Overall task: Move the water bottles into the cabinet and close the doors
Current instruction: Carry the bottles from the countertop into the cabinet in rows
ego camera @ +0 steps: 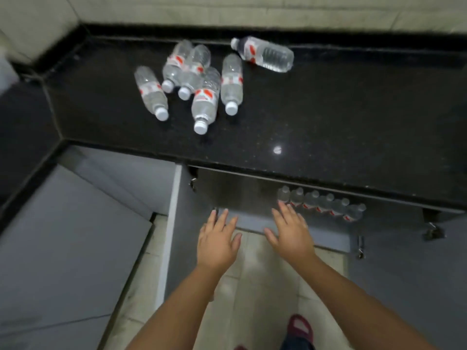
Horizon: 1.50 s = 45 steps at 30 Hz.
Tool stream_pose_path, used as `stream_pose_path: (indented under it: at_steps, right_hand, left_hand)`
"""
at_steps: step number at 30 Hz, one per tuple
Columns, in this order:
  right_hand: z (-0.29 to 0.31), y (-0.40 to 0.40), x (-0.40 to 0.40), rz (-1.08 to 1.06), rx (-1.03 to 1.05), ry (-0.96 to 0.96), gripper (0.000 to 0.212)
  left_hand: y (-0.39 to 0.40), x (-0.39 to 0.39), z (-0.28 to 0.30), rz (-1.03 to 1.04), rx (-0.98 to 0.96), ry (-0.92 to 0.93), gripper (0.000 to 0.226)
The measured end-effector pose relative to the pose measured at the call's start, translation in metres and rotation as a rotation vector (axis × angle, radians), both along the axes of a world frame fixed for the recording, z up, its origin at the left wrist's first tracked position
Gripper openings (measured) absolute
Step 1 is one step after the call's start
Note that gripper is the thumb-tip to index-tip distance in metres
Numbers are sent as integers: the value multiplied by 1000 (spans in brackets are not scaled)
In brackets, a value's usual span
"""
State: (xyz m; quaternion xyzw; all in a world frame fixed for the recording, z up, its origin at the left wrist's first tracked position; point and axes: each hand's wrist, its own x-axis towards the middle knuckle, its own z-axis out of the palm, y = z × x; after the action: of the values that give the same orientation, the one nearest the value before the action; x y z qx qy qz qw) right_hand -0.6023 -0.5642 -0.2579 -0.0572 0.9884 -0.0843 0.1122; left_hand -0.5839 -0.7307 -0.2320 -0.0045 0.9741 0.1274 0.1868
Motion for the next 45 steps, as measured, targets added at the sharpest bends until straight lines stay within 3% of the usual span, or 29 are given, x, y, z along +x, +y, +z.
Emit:
stream_pose_path:
  at_steps: [6,11,23,30,34,38,45]
  right_hand:
    - [72,-23,-34,-45,-144,254,45]
    - [111,-2,-89,-92,-152,291,52]
    - [132,35,-350,20,43,191,54]
    - [113,6,-475,-16,63,70,73]
    - [98,3,-489,7,137,122,65]
    - [99,18,-461,45,1,153,62]
    - [111,71,-364,27,45,81,55]
  left_hand:
    - [-45,-19,71,61,4,231,49]
    - [-43,-68,97,100,91,355,49]
    - [19,-273,92,164,116,242,67]
    - [21,-335,69,109,61,199,78]
    - [24,-338,56,95,70,202,78]
    - [28,-336,50,91,75,322,72]
    - [29,-328,65,77,-10,158,75]
